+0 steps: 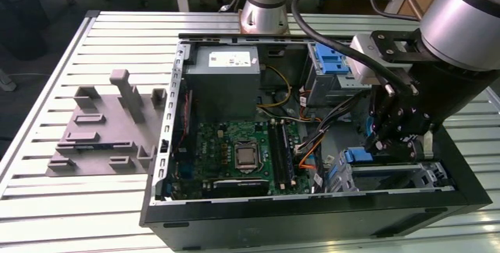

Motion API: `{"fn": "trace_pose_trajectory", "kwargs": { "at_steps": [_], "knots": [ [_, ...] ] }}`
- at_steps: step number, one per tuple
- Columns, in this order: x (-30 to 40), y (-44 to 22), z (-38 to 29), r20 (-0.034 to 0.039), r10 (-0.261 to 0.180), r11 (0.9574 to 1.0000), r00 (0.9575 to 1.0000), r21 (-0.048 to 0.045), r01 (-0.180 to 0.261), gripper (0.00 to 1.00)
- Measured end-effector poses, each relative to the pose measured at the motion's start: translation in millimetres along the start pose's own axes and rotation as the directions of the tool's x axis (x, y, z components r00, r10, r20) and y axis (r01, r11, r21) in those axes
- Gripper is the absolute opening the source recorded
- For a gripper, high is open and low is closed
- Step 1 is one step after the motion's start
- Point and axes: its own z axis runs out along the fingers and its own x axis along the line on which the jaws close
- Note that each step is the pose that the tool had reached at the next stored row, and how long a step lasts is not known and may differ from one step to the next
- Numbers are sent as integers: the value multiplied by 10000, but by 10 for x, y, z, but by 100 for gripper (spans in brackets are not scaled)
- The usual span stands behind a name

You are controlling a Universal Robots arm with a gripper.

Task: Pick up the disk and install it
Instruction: 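Insert the first disk wire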

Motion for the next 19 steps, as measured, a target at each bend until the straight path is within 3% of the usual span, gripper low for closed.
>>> {"fn": "trace_pose_trajectory", "kwargs": {
  "at_steps": [10,19],
  "knots": [
    [-2,0,-89,0,-2,10000,10000,0,2,11],
    [-4,-45,-93,1,-2,10000,10000,0,2,11]
  ]
}}
